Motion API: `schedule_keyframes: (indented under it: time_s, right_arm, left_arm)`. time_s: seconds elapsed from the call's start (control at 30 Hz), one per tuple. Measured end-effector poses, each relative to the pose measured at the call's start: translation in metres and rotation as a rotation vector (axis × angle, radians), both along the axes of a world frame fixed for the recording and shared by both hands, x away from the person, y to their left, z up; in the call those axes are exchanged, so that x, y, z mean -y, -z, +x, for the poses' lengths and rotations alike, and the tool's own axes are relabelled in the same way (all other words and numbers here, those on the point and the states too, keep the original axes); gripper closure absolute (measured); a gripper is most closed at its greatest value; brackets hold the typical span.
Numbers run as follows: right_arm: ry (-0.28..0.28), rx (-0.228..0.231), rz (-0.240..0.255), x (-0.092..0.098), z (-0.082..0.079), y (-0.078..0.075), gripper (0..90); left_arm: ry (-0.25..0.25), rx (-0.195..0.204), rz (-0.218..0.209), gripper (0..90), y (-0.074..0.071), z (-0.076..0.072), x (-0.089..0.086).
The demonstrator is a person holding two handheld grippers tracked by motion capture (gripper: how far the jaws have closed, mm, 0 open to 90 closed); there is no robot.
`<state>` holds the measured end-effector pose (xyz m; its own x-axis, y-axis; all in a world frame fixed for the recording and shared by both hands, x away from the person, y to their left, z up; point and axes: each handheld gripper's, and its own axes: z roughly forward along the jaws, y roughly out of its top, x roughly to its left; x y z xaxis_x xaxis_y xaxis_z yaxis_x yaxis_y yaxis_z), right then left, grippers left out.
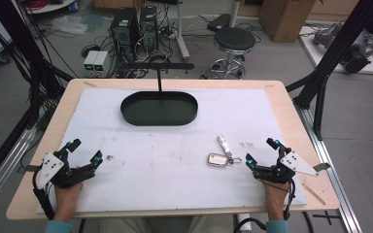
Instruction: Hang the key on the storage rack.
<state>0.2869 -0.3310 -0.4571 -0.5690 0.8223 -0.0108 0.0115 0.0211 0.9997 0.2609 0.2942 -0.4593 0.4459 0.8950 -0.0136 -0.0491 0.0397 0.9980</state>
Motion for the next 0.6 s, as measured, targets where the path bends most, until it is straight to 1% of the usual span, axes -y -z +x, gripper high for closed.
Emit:
schedule_keyframes:
  time_s: [0.03, 0.07, 0.13, 0.17, 0.27, 0.33, 0.4, 0.47, 0.5, 0.53, 0.6]
  right_arm:
    - [0.001, -0.007, 0.004, 0.0000, -0.0004, 0.0000, 1.2]
    - [0.001, -0.003, 0.003, 0.0006, 0.0002, 0.0000, 1.2]
    - [0.004, -0.010, 0.013, 0.0007, 0.0001, 0.0000, 1.2]
    - [0.008, -0.003, 0.009, 0.0010, 0.0005, 0.0000, 1.2]
    - [0.011, -0.010, 0.011, 0.0005, 0.0001, -0.0001, 1.2]
    - [0.015, -0.004, 0.010, 0.0008, 0.0005, 0.0000, 1.2]
    - [0.017, -0.012, 0.014, 0.0005, 0.0006, -0.0001, 1.2]
    - [0.019, -0.017, 0.013, 0.0003, 0.0005, -0.0002, 1.2]
    - [0.022, -0.013, 0.002, -0.0002, 0.0009, -0.0004, 1.2]
    - [0.022, -0.013, 0.002, -0.0002, 0.0009, -0.0004, 1.2]
    - [0.023, -0.020, -0.003, -0.0009, 0.0018, -0.0009, 1.2]
  left_arm:
    - [-0.001, -0.001, 0.001, 12.0, 0.0000, 0.0000, -0.0002]
    - [0.001, 0.001, 0.001, 12.0, 0.0000, 0.0000, 0.0001]
    - [0.001, 0.000, 0.002, 12.0, -0.0001, 0.0000, 0.0000]
    - [0.000, -0.001, -0.001, 12.0, 0.0000, 0.0002, 0.0000]
    - [0.002, 0.002, 0.002, 12.0, 0.0000, -0.0001, 0.0002]
    - [0.001, 0.004, 0.009, 12.0, -0.0001, -0.0003, 0.0005]
    - [0.000, 0.002, 0.003, 12.0, -0.0001, 0.0000, 0.0001]
    - [0.000, 0.002, 0.004, 12.0, -0.0001, -0.0001, 0.0004]
    - [-0.001, 0.003, 0.004, 12.0, -0.0001, -0.0001, 0.0006]
    - [0.001, 0.002, 0.004, 12.0, -0.0001, -0.0001, 0.0004]
    - [0.000, 0.002, 0.004, 11.9, -0.0001, 0.0000, 0.0003]
